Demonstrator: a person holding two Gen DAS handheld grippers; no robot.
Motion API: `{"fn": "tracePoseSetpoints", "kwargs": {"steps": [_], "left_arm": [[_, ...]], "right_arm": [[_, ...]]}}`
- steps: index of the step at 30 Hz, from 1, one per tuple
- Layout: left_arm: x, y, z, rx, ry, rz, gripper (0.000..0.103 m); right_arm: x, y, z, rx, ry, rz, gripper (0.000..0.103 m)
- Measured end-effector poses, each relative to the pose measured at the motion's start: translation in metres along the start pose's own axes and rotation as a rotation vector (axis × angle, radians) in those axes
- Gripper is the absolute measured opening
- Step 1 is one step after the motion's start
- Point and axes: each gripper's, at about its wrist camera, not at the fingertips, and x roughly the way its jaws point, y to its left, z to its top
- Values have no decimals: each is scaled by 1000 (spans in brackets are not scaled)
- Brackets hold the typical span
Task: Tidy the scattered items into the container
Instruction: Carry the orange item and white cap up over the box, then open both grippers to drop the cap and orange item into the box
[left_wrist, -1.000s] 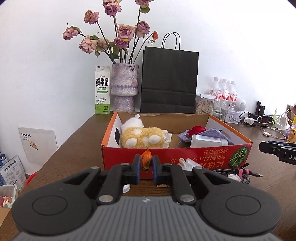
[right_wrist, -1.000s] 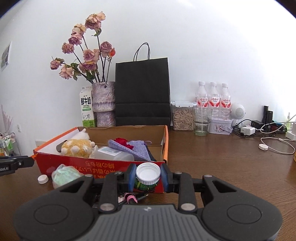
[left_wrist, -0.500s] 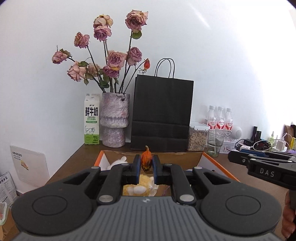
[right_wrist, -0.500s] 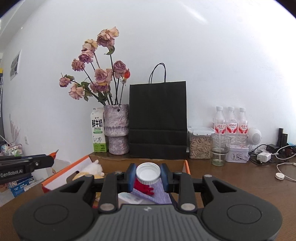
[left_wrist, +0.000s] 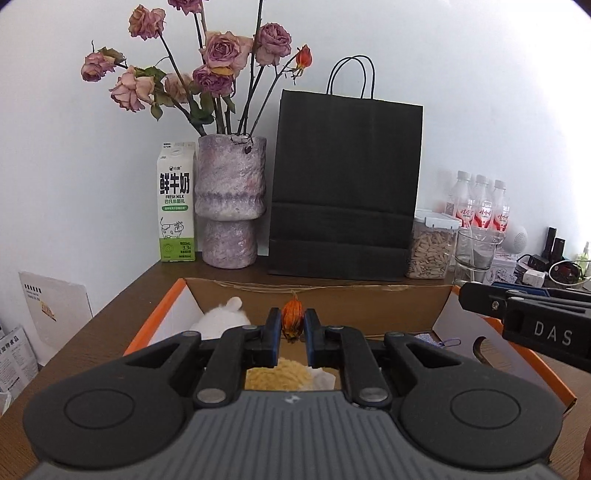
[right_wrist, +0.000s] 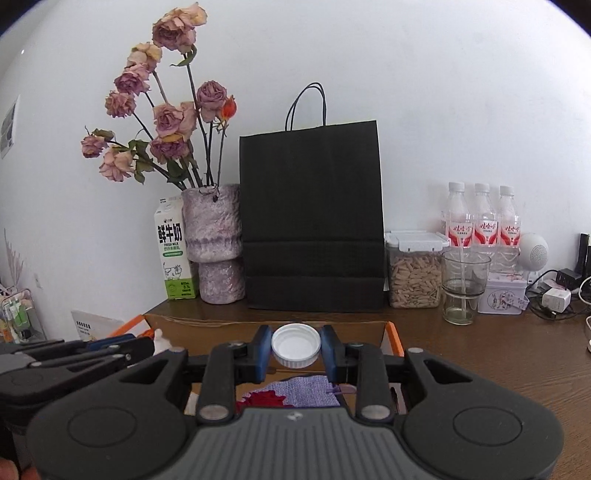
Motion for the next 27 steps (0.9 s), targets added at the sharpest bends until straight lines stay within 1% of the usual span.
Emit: {"fn": "tracePoseSetpoints", "kwargs": {"steps": [8, 14, 20, 22, 23, 24, 25, 26, 27], "left_arm": [[-3, 0, -2, 4, -10, 10, 13], [-6, -4, -2, 18, -20, 7, 13], [-12, -5, -2, 18, -53, 8, 14], [-15, -3, -1, 9, -70, 20, 17], [-17, -3, 0, 5, -75, 29, 31], [-20, -2, 0, -2, -83, 42, 64], [-23, -1, 1, -10, -102, 60, 83], [-28, 1, 1, -25, -140, 102, 103], [-34, 2, 0, -31, -188, 115, 103]], "right_arm": [[-4, 7, -7, -37, -1, -18, 27], [-4, 6, -9, -40, 7, -24, 27], [-6, 7, -8, -40, 12, -14, 27], [-7, 7, -8, -34, 15, -9, 29], [-9, 7, -7, -28, 11, -4, 33], [-10, 7, -7, -26, 6, -4, 52], [-13, 8, -6, -29, -4, -12, 82], [-16, 9, -6, -37, -20, -22, 95], [-22, 9, -7, -41, -51, -33, 102]]}}
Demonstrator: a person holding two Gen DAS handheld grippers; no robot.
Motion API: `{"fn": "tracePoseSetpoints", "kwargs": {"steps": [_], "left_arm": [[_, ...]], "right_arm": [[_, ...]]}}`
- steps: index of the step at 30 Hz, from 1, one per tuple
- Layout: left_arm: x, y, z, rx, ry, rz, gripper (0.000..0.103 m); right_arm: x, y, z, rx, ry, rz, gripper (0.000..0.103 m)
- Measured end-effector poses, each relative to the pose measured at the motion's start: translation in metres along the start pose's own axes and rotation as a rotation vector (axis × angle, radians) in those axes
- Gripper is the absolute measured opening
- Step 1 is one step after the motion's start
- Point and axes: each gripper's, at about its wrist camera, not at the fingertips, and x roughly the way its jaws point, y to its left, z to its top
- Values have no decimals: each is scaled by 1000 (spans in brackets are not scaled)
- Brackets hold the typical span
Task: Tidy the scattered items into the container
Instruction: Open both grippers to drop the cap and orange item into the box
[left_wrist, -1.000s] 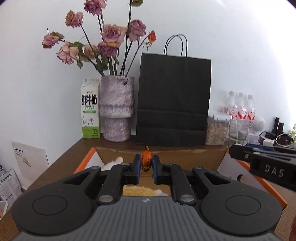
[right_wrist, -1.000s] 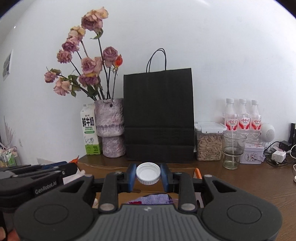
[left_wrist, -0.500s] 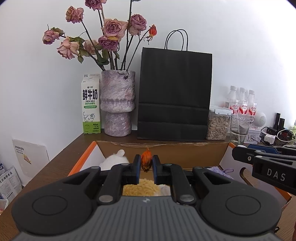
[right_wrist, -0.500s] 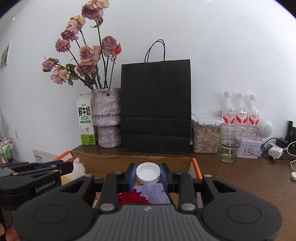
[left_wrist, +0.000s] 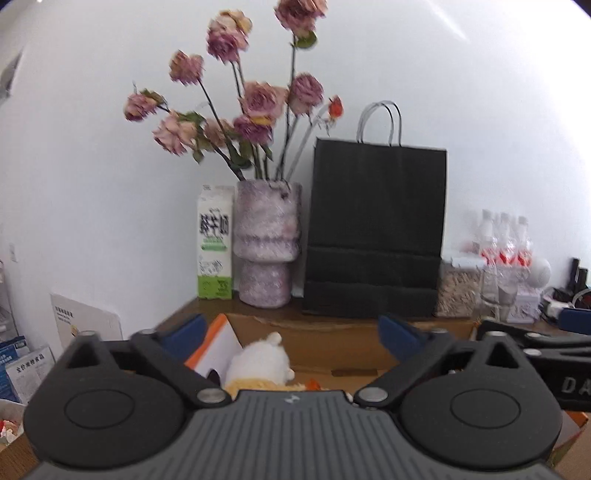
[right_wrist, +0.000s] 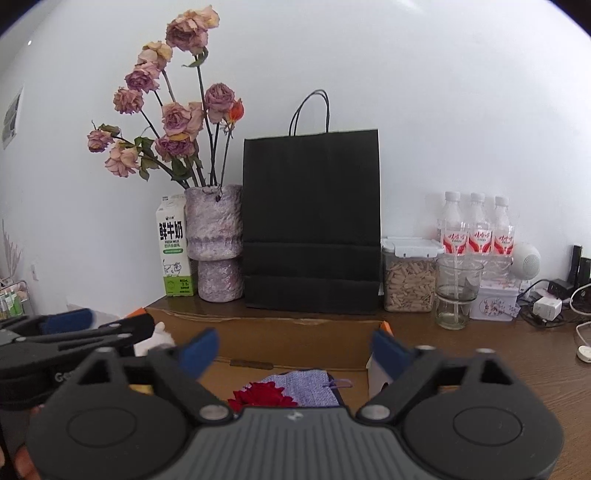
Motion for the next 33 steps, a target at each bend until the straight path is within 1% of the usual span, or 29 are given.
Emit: {"fn": "tracePoseSetpoints", "kwargs": {"steps": [2, 9, 22, 27, 33], "left_arm": [[-8, 3, 2, 0, -46, -15, 103], [-19, -4, -1, 46, -73, -9, 103], [-29, 1, -7, 51, -66, -21, 103], [-35, 5, -11, 47, -52, -16, 103], [-42, 8, -16, 46, -34, -31, 103]], "right_arm": [[-9, 0, 0, -12, -36, -11, 103], [-20, 1, 1, -20, -32, -4, 103], [-33, 3, -6, -36, -27, -7, 103], [-37, 4, -10, -45, -19, -8, 103], [-46, 6, -15, -47, -29, -10, 103]]}}
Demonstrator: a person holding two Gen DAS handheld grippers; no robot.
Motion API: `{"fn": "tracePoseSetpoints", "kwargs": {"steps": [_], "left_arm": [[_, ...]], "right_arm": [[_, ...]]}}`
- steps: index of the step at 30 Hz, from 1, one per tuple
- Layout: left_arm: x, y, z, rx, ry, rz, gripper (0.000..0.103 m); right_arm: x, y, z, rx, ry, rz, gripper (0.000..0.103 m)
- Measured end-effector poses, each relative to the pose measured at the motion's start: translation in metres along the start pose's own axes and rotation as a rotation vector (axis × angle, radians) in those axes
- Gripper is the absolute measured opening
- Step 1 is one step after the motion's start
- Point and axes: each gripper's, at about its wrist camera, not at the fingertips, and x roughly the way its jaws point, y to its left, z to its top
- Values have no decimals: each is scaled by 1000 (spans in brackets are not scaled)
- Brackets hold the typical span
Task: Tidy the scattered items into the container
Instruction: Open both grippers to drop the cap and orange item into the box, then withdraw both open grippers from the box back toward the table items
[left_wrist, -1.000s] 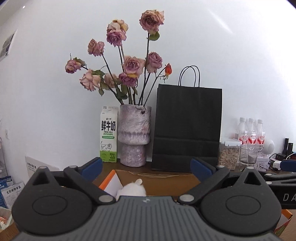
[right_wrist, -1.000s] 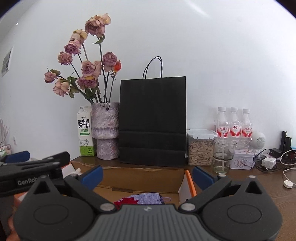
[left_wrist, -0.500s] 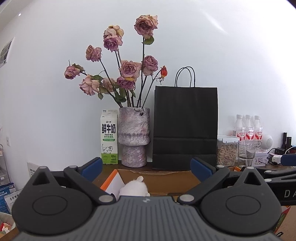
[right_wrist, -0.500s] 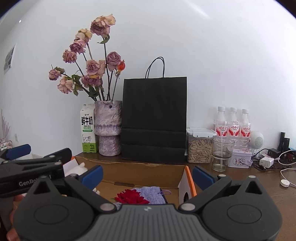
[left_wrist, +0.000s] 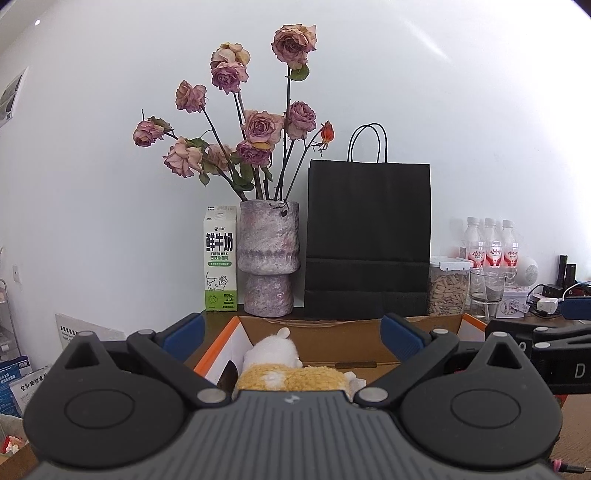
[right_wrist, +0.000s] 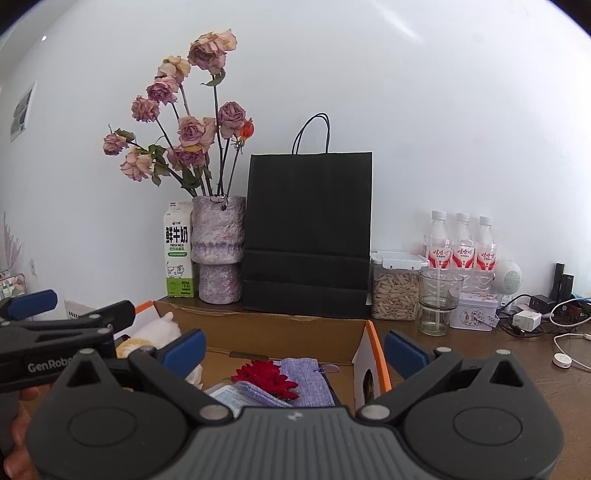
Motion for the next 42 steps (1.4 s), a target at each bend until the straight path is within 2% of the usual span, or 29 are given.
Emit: {"fn": "tracePoseSetpoints", "kwargs": {"steps": [20, 25, 30, 42], "left_arm": [[-37, 19, -20, 29, 29, 12, 103], [-48, 22, -25, 37, 37, 26, 103], [-57, 26, -31, 42, 49, 35, 103], [-69, 52, -37, -53, 110, 57, 103]], "right_arm": [[-38, -5, -33, -29, 56, -2, 103], [-47, -6, -43, -10, 95, 21, 103], [-59, 0, -53, -54, 97, 10, 103], [-68, -1, -62, -52, 139, 28, 103]]}}
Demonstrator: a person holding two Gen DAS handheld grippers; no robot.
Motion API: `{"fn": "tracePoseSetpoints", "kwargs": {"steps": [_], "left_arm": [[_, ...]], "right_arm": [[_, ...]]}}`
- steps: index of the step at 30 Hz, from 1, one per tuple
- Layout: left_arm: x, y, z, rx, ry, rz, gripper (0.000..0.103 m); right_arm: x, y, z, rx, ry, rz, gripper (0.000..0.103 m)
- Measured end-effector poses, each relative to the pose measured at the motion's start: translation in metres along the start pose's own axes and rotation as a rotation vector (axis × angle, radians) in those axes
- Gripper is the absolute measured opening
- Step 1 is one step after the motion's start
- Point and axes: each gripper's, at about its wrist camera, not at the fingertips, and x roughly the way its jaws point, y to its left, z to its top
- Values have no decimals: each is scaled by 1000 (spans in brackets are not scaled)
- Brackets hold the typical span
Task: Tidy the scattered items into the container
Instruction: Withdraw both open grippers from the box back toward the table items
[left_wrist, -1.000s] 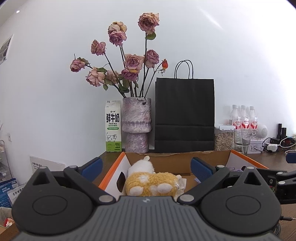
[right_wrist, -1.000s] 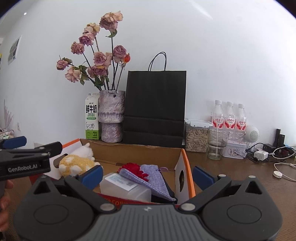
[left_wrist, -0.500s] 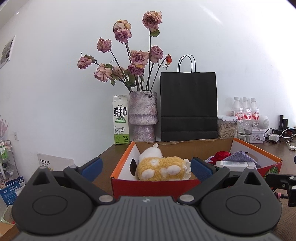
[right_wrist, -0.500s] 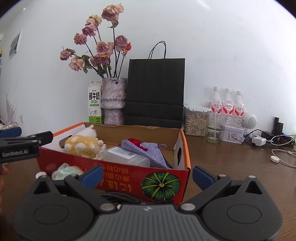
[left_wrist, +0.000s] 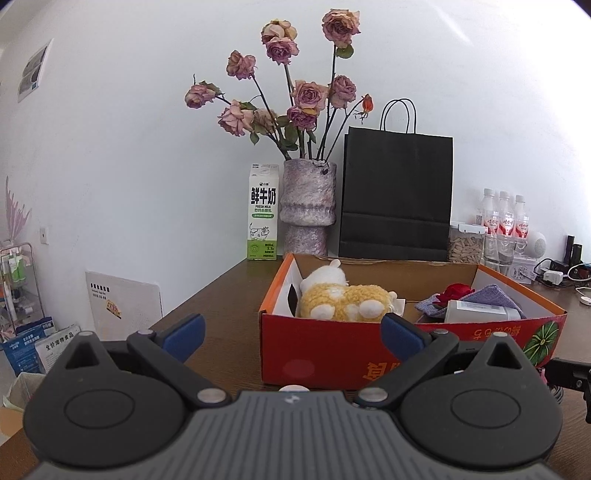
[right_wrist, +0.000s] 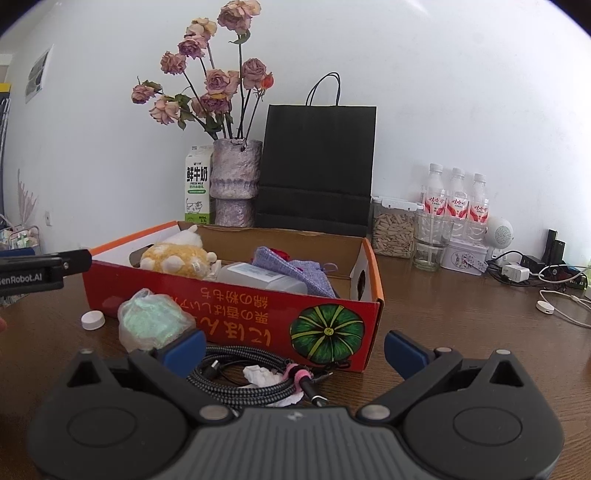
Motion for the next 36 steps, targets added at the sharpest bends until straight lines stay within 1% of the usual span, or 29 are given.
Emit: {"fn": "tracePoseSetpoints", "kwargs": {"steps": [8, 14, 21, 27, 36], "left_arm": [[-2, 15, 0, -34, 13, 34, 103], [-3, 21, 0, -41, 14, 33, 103], [1, 28, 1, -60, 39, 31, 103], [3, 27, 0, -52, 49, 30, 103], [8, 27, 0, -51, 85, 19, 103]], "right_arm": [[-4, -3, -3, 13, 19, 7, 103], [-4, -3, -3, 15, 22, 12, 103], [-4, -2, -3, 10, 21, 14, 103], [-3, -3, -3, 13, 27, 17, 103], [4, -6, -3, 31, 71, 16, 103]]}}
